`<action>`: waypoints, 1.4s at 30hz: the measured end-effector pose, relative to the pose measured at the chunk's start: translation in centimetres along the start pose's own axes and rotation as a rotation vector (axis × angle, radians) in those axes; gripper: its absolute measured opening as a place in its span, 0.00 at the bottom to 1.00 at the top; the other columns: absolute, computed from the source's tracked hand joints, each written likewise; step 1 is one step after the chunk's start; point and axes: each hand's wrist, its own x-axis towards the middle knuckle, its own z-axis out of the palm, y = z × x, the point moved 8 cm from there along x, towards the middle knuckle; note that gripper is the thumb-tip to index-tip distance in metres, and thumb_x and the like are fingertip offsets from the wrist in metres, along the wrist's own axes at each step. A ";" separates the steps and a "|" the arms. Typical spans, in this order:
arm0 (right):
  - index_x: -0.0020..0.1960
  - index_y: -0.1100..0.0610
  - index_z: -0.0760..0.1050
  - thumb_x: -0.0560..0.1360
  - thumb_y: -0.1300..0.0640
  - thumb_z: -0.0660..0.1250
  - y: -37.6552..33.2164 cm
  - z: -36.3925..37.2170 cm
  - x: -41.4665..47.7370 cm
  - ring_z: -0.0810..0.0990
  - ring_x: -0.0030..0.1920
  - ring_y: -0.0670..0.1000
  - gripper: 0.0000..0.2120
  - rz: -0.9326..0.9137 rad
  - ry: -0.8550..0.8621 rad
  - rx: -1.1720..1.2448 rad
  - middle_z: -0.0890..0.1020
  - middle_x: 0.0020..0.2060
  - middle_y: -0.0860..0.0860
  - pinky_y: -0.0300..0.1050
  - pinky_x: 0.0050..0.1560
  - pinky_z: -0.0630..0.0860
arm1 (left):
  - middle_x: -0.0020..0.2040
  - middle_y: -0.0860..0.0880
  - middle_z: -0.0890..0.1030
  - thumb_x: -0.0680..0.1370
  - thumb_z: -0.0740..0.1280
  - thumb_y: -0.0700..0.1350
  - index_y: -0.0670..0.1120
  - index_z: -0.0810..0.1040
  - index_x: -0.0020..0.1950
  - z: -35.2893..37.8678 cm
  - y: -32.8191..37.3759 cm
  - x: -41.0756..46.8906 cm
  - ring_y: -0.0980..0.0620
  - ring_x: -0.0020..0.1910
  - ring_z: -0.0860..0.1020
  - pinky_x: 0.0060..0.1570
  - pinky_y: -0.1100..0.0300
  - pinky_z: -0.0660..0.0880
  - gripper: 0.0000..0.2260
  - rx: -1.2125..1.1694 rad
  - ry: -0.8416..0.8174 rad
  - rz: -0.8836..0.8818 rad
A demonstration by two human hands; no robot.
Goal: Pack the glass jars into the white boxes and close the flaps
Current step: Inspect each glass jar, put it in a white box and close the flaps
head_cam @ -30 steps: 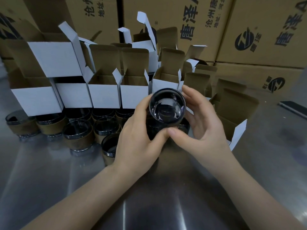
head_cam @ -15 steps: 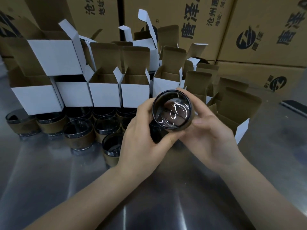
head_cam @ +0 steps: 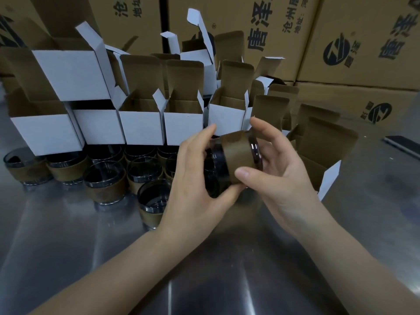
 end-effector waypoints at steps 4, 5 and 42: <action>0.69 0.49 0.66 0.62 0.65 0.77 -1.0 0.6 -0.3 0.80 0.59 0.50 0.39 -0.104 -0.018 -0.114 0.79 0.57 0.55 0.41 0.53 0.78 | 0.66 0.47 0.71 0.71 0.74 0.44 0.41 0.67 0.71 -0.2 0.8 -0.4 0.56 0.67 0.69 0.67 0.66 0.65 0.30 0.113 -0.019 0.032; 0.70 0.49 0.66 0.62 0.64 0.78 -1.3 0.7 -0.4 0.80 0.59 0.50 0.41 -0.130 -0.023 -0.148 0.79 0.58 0.55 0.41 0.54 0.79 | 0.65 0.50 0.72 0.71 0.73 0.45 0.42 0.68 0.71 -0.4 0.8 -0.5 0.56 0.66 0.69 0.67 0.66 0.66 0.30 0.129 -0.023 0.019; 0.62 0.48 0.69 0.63 0.53 0.76 -1.4 2.7 -1.4 0.75 0.61 0.55 0.30 -0.241 -0.217 -0.445 0.71 0.59 0.55 0.45 0.56 0.78 | 0.63 0.63 0.74 0.69 0.73 0.46 0.63 0.69 0.66 -2.8 0.4 -4.4 0.56 0.59 0.79 0.55 0.65 0.76 0.28 -0.294 -0.081 -0.298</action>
